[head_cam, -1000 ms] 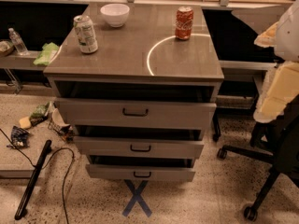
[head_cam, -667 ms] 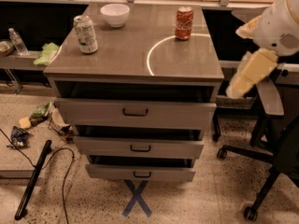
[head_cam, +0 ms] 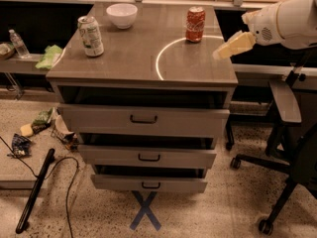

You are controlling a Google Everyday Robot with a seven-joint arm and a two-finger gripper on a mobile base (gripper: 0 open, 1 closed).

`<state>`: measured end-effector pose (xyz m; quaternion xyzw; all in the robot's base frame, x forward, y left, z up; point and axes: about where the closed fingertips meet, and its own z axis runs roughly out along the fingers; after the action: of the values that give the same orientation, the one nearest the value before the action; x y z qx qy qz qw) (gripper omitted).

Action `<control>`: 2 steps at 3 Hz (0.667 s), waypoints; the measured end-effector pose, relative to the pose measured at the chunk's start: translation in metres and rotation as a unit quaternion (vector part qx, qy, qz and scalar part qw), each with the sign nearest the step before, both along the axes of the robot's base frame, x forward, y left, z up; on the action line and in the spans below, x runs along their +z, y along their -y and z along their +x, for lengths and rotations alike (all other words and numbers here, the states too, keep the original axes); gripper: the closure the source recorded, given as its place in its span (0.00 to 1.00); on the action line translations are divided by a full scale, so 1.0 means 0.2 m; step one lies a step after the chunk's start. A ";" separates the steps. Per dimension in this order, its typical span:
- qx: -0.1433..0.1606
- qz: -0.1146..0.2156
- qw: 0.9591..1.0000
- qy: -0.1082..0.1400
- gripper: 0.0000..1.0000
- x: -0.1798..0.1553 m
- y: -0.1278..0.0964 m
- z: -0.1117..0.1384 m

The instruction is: Move coke can near 7up can

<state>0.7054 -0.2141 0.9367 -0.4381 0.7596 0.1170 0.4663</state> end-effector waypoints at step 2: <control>-0.099 0.080 0.991 -0.042 0.00 -0.32 0.09 0.40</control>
Offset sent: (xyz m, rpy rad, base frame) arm 0.0659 -0.0174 -0.0474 0.1070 0.0381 -0.1475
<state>0.7846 -0.2319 0.8719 -0.3167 0.8064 0.1492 0.4767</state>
